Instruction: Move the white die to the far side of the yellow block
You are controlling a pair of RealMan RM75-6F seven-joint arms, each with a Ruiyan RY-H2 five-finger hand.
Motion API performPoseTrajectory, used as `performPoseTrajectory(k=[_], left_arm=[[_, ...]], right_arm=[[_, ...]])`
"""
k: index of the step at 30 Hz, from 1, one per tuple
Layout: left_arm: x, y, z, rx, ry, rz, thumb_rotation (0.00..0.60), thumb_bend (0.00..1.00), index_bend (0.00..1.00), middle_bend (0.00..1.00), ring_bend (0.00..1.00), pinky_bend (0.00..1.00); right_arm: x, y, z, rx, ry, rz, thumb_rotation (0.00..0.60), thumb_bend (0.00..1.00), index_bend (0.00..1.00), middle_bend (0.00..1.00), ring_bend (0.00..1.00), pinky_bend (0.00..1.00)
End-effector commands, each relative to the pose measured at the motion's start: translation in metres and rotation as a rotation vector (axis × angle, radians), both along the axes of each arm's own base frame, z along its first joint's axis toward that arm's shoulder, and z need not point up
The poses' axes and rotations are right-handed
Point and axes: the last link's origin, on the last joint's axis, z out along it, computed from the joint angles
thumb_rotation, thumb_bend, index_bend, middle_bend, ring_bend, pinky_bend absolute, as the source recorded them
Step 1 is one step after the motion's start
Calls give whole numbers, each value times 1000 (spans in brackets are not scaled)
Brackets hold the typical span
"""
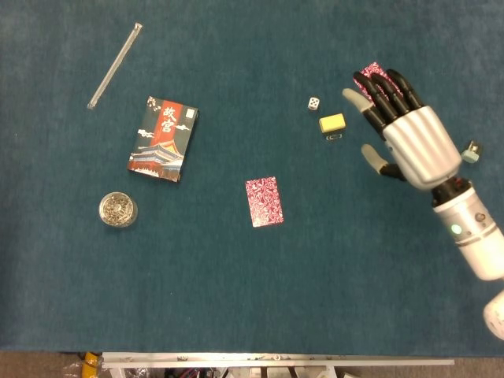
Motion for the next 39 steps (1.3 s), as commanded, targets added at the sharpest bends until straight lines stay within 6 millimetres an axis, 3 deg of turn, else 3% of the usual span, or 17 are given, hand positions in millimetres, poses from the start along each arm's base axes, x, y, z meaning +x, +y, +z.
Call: performPoseTrajectory(k=[1,11,25,32,39], left_arm=[[0,0,0,-2,0,2,600,267,229,180,133,128],[0,3,5,7,10,-6,600,267,229,180,133,128],[6,13,4,18,6,-55,600,267,231,184,133,128],[13,18,-1,1,7,-80,600,267,231,188,133,128],[15,19,0,3,15,-78,600,267,231,188,133,128]], right_arm=[[-10,6,7,4,45,-45,600,334,0,25,0,0],[-35,25,41,-54,151,-165,600,334,0,49,0,0],[-78,67,102,-285,168,-377,600,339,60,74,0,0],[-92,81,114,-336,151,-424,600,339,86,74,0,0],[-96,81,115,-337,139,-425,600,339,87,74,0,0]])
